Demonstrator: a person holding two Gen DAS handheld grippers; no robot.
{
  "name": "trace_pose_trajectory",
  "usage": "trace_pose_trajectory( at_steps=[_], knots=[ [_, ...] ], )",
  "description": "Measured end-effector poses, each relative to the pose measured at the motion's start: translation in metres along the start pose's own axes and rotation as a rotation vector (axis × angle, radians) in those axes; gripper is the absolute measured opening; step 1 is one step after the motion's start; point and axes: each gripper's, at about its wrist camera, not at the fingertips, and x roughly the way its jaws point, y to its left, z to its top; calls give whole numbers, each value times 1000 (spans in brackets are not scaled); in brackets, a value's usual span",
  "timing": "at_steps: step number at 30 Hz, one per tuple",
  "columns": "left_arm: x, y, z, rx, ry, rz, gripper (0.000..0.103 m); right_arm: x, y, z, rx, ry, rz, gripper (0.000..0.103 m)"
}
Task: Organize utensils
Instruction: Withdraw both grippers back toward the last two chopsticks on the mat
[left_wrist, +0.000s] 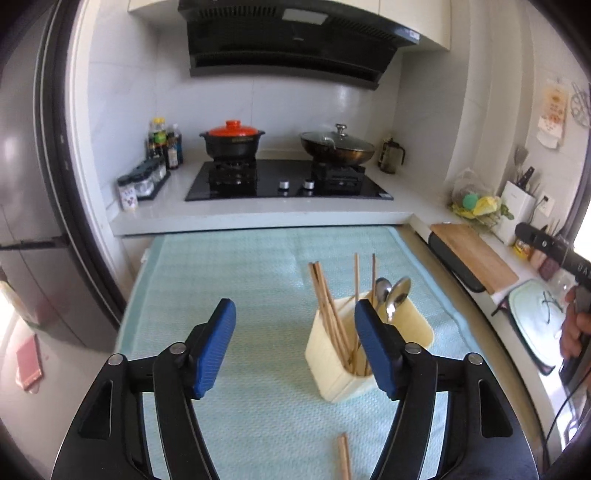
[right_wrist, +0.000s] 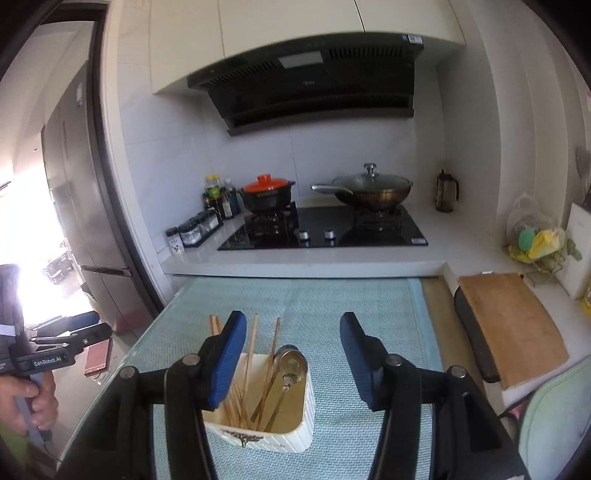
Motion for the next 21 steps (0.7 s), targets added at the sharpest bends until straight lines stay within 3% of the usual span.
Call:
trace_pose_trajectory(
  at_steps=[4, 8, 12, 15, 18, 21],
  knots=[
    [-64, 8, -51, 67, -22, 36, 80, -68, 18, -24, -76, -47, 15, 57],
    [-88, 4, -120, 103, 29, 62, 82, -104, 34, -81, -106, -28, 27, 57],
    [-83, -8, -192, 63, 99, 78, 82, -114, 50, -160, -106, 12, -7, 57],
    [-69, -15, -234, -31, 152, 16, 82, -108, 62, -220, -76, 65, -13, 57],
    [-51, -21, -260, -91, 199, 1, 82, -97, 70, -272, -28, 145, -36, 57],
    [-29, -32, -268, -66, 240, -29, 82, -88, 69, -305, 26, 223, -13, 57]
  ],
)
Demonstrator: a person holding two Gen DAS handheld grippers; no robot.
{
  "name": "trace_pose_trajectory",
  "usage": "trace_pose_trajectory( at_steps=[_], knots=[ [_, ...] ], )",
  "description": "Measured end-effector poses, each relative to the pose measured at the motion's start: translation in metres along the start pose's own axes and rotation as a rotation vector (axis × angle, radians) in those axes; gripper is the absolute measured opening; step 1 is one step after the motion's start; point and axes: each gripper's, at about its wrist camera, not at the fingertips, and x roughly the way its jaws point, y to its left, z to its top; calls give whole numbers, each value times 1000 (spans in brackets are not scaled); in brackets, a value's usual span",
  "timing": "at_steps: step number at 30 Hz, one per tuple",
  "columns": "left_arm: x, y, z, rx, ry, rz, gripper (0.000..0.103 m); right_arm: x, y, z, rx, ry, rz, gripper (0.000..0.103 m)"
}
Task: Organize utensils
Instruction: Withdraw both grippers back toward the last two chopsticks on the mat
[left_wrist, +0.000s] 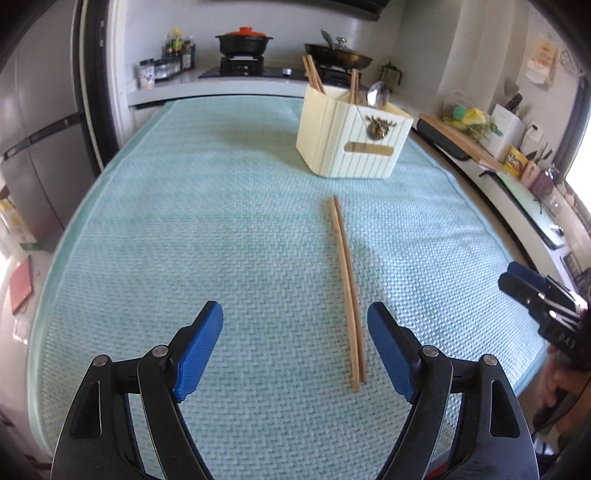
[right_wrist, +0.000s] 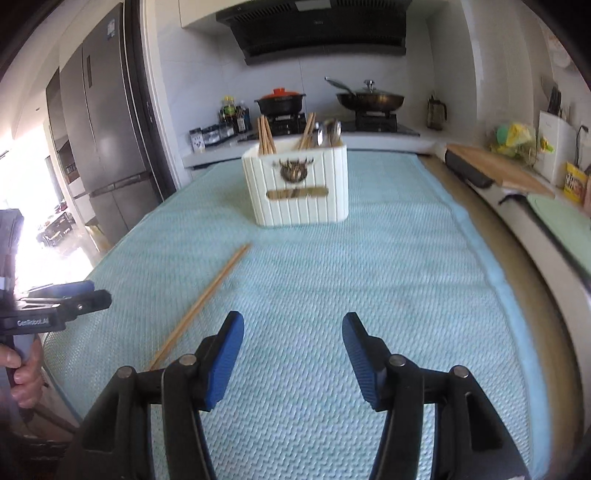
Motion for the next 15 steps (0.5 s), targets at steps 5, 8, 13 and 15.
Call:
trace_pose_trajectory(
  at_steps=[5, 8, 13, 15],
  knots=[
    [34, -14, 14, 54, 20, 11, 82, 6, -2, -19, -2, 46, -8, 57],
    [57, -16, 26, 52, 34, 1, 82, 5, -2, -19, 4, 40, -10, 57],
    [89, -18, 35, 77, 54, 56, 82, 4, 7, -21, -12, 35, 2, 57],
    [98, -18, 36, 83, 70, 73, 82, 4, 8, -22, -16, 35, 4, 57]
  ],
)
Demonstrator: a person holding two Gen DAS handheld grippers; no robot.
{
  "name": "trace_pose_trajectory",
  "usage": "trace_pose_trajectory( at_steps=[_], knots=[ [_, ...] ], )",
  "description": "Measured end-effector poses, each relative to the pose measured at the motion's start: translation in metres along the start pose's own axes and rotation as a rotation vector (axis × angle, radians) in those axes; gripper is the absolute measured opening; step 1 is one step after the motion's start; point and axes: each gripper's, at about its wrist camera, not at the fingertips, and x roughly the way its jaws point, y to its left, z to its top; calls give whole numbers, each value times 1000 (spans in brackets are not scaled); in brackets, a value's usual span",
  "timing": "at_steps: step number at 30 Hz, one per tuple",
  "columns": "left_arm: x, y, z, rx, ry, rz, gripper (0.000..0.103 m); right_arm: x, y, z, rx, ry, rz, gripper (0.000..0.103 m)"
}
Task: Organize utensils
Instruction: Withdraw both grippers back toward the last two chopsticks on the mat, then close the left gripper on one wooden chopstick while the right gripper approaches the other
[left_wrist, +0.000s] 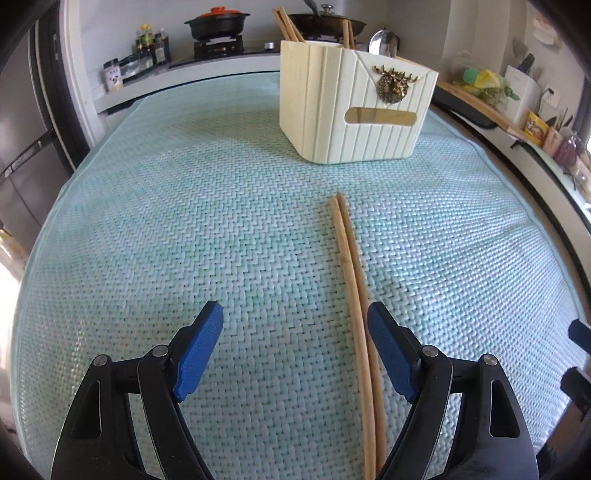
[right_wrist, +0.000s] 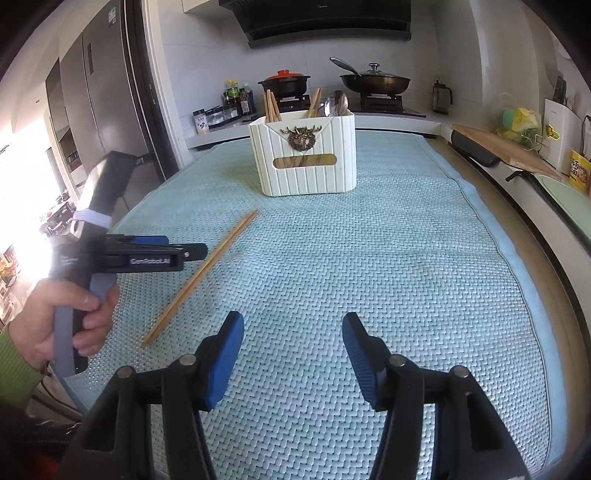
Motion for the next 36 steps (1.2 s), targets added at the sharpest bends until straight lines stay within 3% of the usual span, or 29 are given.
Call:
trace_pose_trajectory(
  at_steps=[11, 20, 23, 26, 28, 29, 36],
  knots=[
    [9, 17, -3, -21, 26, 40, 82, 6, -1, 2, 10, 7, 1, 57],
    [27, 17, 24, -10, 39, 39, 76, 9, 7, 2, -6, 18, 15, 57],
    [30, 14, 30, 9, 51, 24, 64, 8, 5, 0, 3, 18, 12, 57],
    [28, 11, 30, 16, 52, 15, 42, 7, 1, -1, 14, 19, 8, 57],
    [24, 10, 27, 29, 43, 15, 15, 7, 0, -1, 17, 17, 8, 57],
    [23, 10, 26, 28, 46, 1, 9, 7, 0, -1, 17, 18, 8, 57],
    [9, 22, 9, -21, 40, -16, 5, 13, 2, -5, 5, 40, 12, 57]
  ],
)
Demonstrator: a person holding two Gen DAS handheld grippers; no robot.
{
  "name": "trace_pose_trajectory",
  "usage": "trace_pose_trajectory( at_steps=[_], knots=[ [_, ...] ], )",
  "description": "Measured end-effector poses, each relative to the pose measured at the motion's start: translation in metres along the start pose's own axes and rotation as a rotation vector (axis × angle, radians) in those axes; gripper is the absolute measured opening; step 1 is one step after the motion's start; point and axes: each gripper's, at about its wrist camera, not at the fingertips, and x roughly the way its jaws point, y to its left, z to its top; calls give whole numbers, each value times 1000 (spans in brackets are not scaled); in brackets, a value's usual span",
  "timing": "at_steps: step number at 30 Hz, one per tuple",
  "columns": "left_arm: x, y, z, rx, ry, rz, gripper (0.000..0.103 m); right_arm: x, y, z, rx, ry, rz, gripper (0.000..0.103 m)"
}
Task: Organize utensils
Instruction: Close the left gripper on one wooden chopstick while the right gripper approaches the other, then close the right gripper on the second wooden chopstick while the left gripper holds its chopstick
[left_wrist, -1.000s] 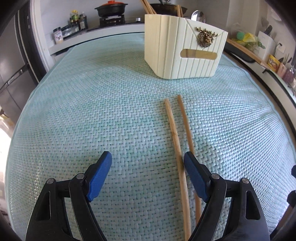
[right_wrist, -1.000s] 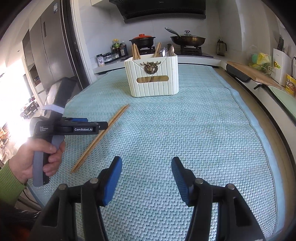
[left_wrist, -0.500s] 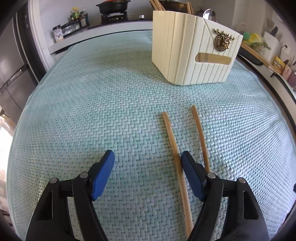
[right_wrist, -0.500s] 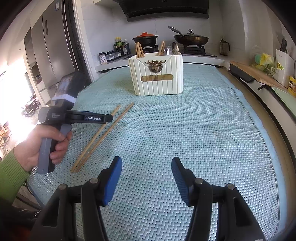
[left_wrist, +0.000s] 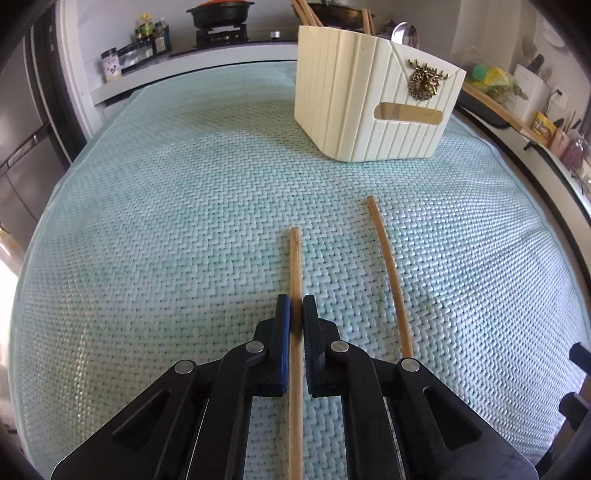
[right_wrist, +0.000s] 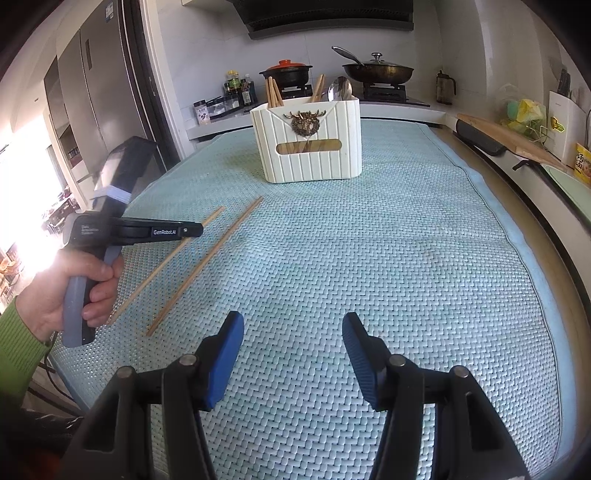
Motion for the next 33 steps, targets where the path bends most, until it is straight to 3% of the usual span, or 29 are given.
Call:
trace_pose_trajectory(
  at_steps=[9, 15, 19, 22, 27, 29, 31, 32, 33],
  knots=[
    [-24, 26, -29, -122, 4, 26, 5, 16, 9, 4, -17, 39, -4, 57],
    [-31, 43, -41, -180, -11, 35, 5, 54, 41, 45, -30, 62, 75, 57],
    [-33, 50, -43, -203, -15, 37, 5, 95, 67, 75, -48, 88, 79, 57],
    [-34, 52, -45, -211, -16, 30, 5, 129, 75, 92, -15, 131, 60, 57],
    [-34, 52, -46, -196, -24, 36, 5, 172, 89, 107, -69, 184, -62, 56],
    [-34, 53, -47, -195, -28, 32, 5, 175, 96, 108, -117, 189, -97, 37],
    [-34, 55, -48, -197, -35, 25, 5, 174, 99, 107, -142, 190, -103, 27],
    [-34, 55, -49, -196, -38, 25, 5, 173, 101, 105, -163, 190, -114, 15],
    [-34, 55, -49, -191, -40, 28, 5, 172, 102, 105, -178, 192, -114, 13]
  ],
)
